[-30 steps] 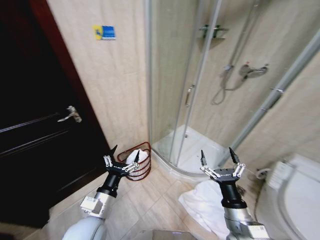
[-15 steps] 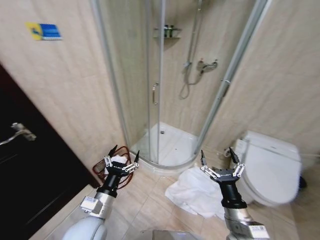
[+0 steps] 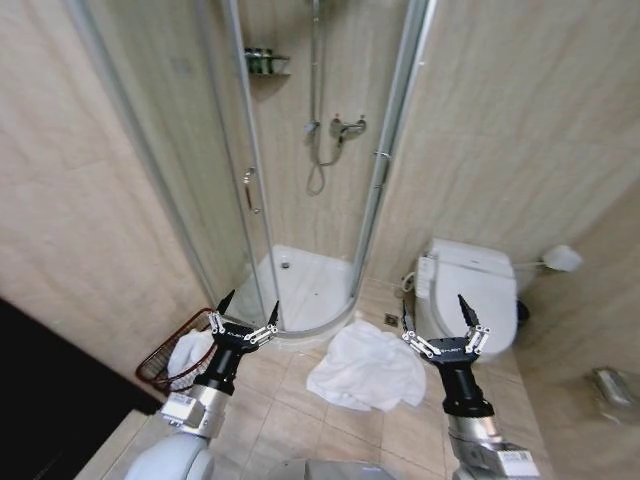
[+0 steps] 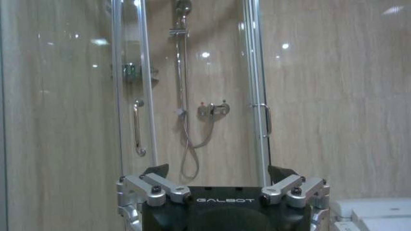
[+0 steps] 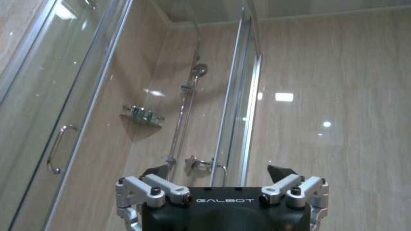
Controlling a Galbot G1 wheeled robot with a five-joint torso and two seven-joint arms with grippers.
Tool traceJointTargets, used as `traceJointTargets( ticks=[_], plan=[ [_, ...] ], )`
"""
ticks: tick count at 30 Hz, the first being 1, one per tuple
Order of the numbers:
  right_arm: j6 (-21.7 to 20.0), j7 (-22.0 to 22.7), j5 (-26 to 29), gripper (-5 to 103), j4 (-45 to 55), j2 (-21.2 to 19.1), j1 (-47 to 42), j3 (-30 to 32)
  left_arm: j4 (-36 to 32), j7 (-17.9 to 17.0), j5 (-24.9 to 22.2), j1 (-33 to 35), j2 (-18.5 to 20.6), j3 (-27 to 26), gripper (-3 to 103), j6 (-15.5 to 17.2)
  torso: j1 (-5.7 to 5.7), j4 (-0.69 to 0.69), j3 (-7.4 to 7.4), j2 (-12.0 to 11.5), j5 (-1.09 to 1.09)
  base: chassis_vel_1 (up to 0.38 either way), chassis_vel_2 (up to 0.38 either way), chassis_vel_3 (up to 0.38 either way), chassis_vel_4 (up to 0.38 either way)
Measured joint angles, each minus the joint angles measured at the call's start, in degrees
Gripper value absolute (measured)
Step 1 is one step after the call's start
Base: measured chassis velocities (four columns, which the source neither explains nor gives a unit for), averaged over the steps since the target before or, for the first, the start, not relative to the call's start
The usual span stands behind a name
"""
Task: Discard the used towel into the hamper.
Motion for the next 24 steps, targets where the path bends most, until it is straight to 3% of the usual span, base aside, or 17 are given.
traceJointTargets(
  ticks=[24],
  plan=[
    [0.00, 0.00, 0.00, 100, 0.00, 0.00, 0.00, 0.00, 0.00, 0.00, 0.00, 0.00, 0.00, 0.00, 100, 0.00, 0.00, 0.00, 0.00, 0.00, 0.00, 0.000, 0.000, 0.000, 0.000]
  ],
)
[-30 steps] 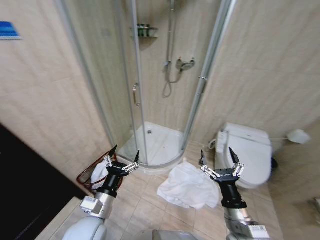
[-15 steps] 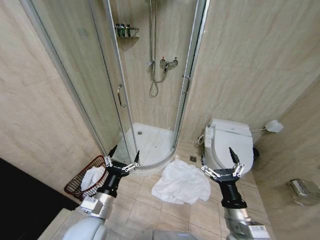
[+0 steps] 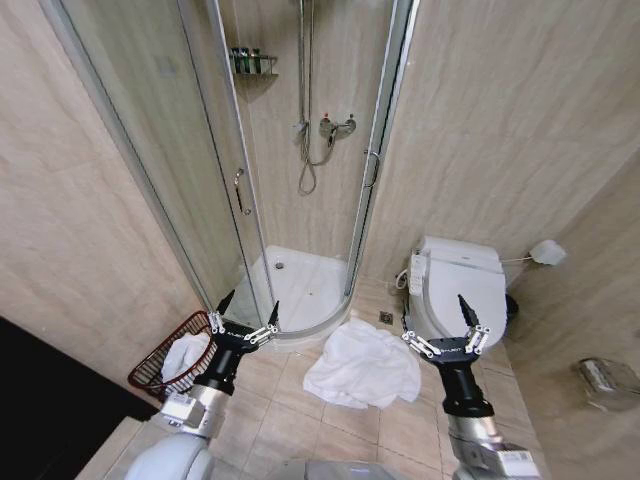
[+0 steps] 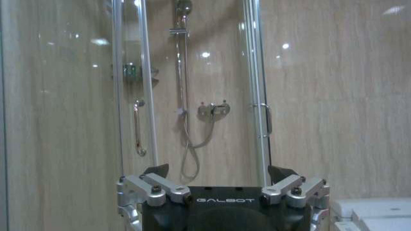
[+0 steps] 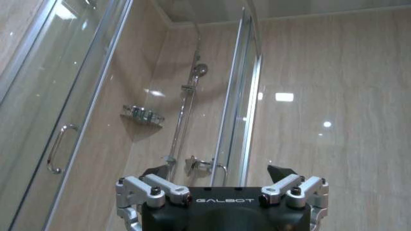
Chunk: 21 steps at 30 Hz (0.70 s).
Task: Discard the used towel into the hamper.
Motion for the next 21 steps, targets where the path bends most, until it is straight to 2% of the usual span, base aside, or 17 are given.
traceJointTargets(
  ticks=[8, 21],
  plan=[
    [0.00, 0.00, 0.00, 100, 0.00, 0.00, 0.00, 0.00, 0.00, 0.00, 0.00, 0.00, 0.00, 0.00, 100, 0.00, 0.02, 0.00, 0.00, -0.01, 0.00, 0.023, -0.018, -0.022, 0.025],
    [0.00, 0.00, 0.00, 100, 0.00, 0.00, 0.00, 0.00, 0.00, 0.00, 0.00, 0.01, 0.00, 0.00, 100, 0.00, -0.06, -0.01, -0.02, 0.03, 0.00, 0.094, -0.095, -0.105, 0.093]
  ],
)
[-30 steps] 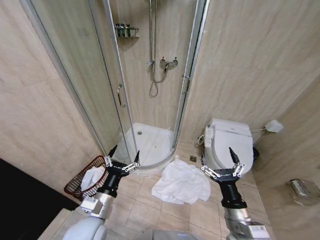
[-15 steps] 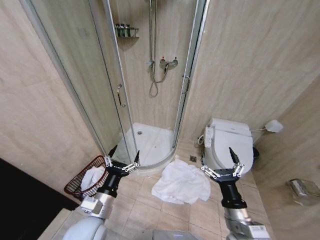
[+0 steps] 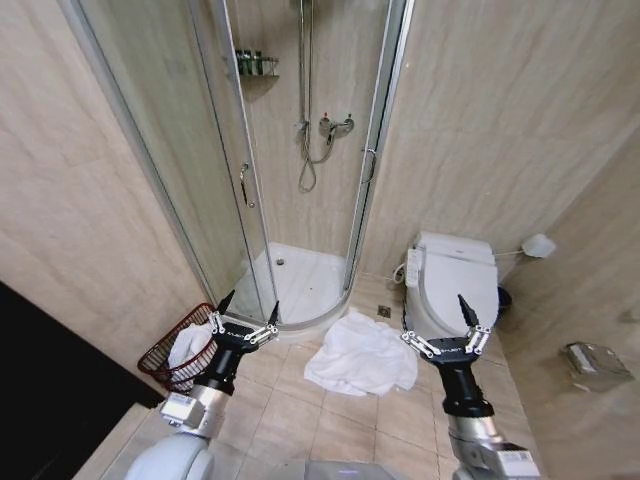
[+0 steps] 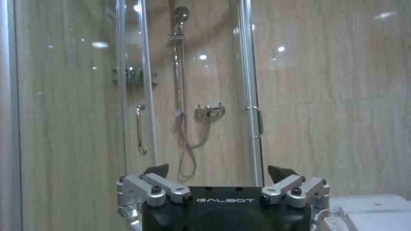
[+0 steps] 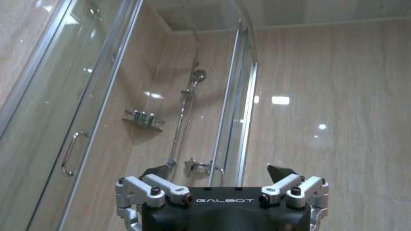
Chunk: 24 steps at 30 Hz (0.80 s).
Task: Discard the used towel into the hamper.
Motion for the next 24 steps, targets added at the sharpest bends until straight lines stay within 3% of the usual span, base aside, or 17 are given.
traceJointTargets(
  ticks=[24],
  plan=[
    [0.00, 0.00, 0.00, 100, 0.00, 0.00, 0.01, 0.00, 0.00, 0.00, 0.00, -0.01, 0.00, -0.01, 100, 0.00, 0.04, 0.01, 0.01, -0.03, 0.00, -0.012, -0.045, 0.015, 0.041]
  ],
)
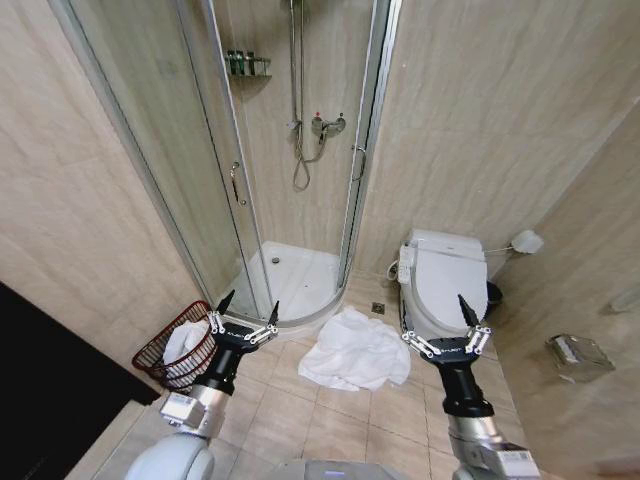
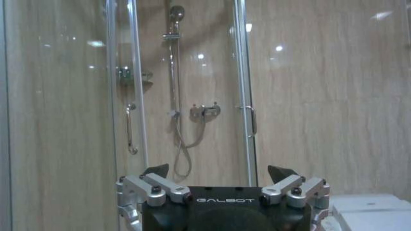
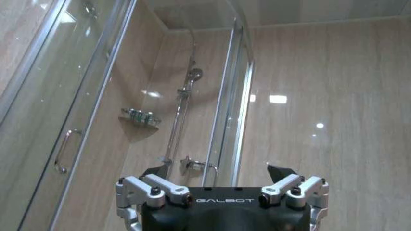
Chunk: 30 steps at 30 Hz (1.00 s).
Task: Discard the used towel into the hamper.
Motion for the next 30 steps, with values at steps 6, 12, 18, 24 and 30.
traceJointTargets(
  ticks=[6, 12, 18, 24, 30],
  plan=[
    [0.00, 0.00, 0.00, 100, 0.00, 0.00, 0.00, 0.00, 0.00, 0.00, 0.00, 0.00, 0.00, 0.00, 100, 0.00, 0.36, -0.02, 0.41, 0.82, 0.00, -0.017, -0.004, -0.009, -0.024],
    [0.00, 0.00, 0.00, 100, 0.00, 0.00, 0.00, 0.00, 0.00, 0.00, 0.00, 0.00, 0.00, 0.00, 100, 0.00, 0.81, -0.02, 0.83, 1.75, 0.00, -0.007, -0.009, -0.007, -0.004],
    [0.00, 0.00, 0.00, 100, 0.00, 0.00, 0.00, 0.00, 0.00, 0.00, 0.00, 0.00, 0.00, 0.00, 100, 0.00, 0.93, -0.01, 0.92, 1.93, 0.00, 0.000, 0.000, 0.000, 0.000],
    [0.00, 0.00, 0.00, 100, 0.00, 0.00, 0.00, 0.00, 0.00, 0.00, 0.00, 0.00, 0.00, 0.00, 100, 0.00, 0.93, -0.01, 0.92, 1.93, 0.01, 0.000, 0.000, 0.000, 0.000],
    [0.00, 0.00, 0.00, 100, 0.00, 0.00, 0.00, 0.00, 0.00, 0.00, 0.00, 0.00, 0.00, 0.00, 100, 0.00, 0.92, -0.01, 0.90, 1.90, 0.00, 0.000, 0.000, 0.000, 0.000]
  ],
)
